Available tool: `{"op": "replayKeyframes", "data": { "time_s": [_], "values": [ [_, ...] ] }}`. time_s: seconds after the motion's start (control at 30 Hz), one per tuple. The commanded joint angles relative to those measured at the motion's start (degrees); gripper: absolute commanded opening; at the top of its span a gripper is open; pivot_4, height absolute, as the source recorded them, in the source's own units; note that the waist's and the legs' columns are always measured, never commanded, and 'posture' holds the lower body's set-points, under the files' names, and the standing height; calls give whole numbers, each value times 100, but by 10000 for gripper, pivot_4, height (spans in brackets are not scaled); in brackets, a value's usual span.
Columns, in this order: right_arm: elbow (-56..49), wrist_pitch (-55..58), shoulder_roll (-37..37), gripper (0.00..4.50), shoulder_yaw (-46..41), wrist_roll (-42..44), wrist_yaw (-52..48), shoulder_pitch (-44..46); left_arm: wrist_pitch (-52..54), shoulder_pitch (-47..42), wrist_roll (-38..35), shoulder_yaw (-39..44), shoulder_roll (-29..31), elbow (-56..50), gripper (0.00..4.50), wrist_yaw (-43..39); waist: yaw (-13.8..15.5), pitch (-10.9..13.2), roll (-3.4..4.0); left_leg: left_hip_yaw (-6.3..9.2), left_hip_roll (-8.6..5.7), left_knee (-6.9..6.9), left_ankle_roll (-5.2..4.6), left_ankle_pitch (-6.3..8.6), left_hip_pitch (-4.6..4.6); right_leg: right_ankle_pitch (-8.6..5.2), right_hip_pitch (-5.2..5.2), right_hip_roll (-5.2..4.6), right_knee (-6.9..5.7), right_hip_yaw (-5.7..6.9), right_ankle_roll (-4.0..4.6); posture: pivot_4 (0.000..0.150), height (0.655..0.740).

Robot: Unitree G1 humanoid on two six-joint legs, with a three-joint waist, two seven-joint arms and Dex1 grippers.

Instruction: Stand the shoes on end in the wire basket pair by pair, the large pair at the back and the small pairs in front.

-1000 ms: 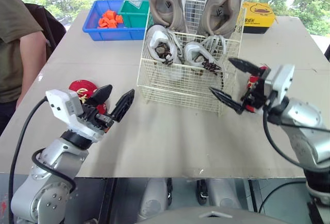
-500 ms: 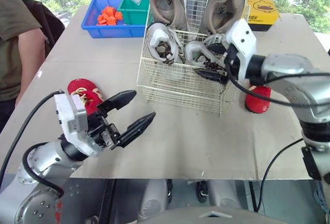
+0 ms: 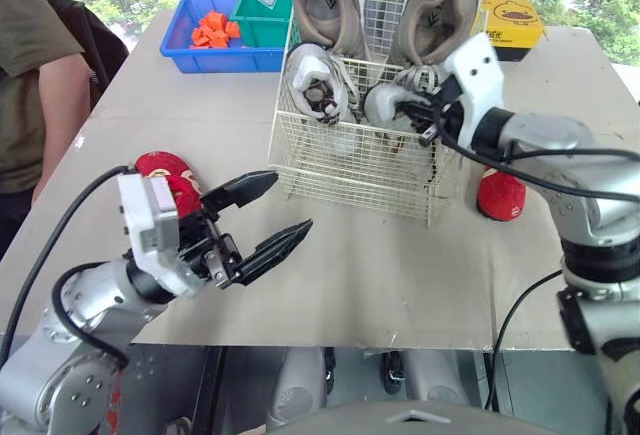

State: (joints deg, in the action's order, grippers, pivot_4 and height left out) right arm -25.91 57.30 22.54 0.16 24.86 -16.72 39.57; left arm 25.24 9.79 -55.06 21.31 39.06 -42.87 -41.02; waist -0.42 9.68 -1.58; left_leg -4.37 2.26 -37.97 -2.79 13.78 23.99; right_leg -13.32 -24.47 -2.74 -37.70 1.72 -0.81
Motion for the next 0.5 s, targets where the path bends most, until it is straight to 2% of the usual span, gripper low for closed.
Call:
{"op": "replayKeyframes", "data": {
  "time_s": [0.03, 0.13, 0.27, 0.5],
  "values": [
    [-693, -99, -317, 326, -703, 13, 596, -117, -99, -195, 35, -96, -7, 46, 45000, -78, -8, 2, 4, -1, 0, -1, 0, 0, 0, 0, 0, 0, 0, 0, -1, 1500, 7400],
    [-1057, -235, -758, 326, -1001, -5, 1047, -377, -79, -468, 69, -269, -15, 233, 45000, -135, 8, 3, 4, -2, -1, -2, 0, 0, 0, 1, 0, 2, 0, 1, -3, 1500, 7400],
    [-1299, -734, -1268, 326, -969, -185, 1434, -869, -67, -794, 145, -483, -35, 455, 45000, -233, 35, 4, 6, -1, -3, -1, 0, 0, 0, 0, 1, 9, 1, 2, -4, 1500, 7400],
    [-1260, -1788, -1964, 326, -462, -186, 1328, -937, -61, -1015, 212, -590, -41, 591, 45000, -289, -20, 9, 13, -4, -1, -1, 2, -2, 0, 0, -1, 26, 0, -3, -5, 1500, 7400]
  ]
}}
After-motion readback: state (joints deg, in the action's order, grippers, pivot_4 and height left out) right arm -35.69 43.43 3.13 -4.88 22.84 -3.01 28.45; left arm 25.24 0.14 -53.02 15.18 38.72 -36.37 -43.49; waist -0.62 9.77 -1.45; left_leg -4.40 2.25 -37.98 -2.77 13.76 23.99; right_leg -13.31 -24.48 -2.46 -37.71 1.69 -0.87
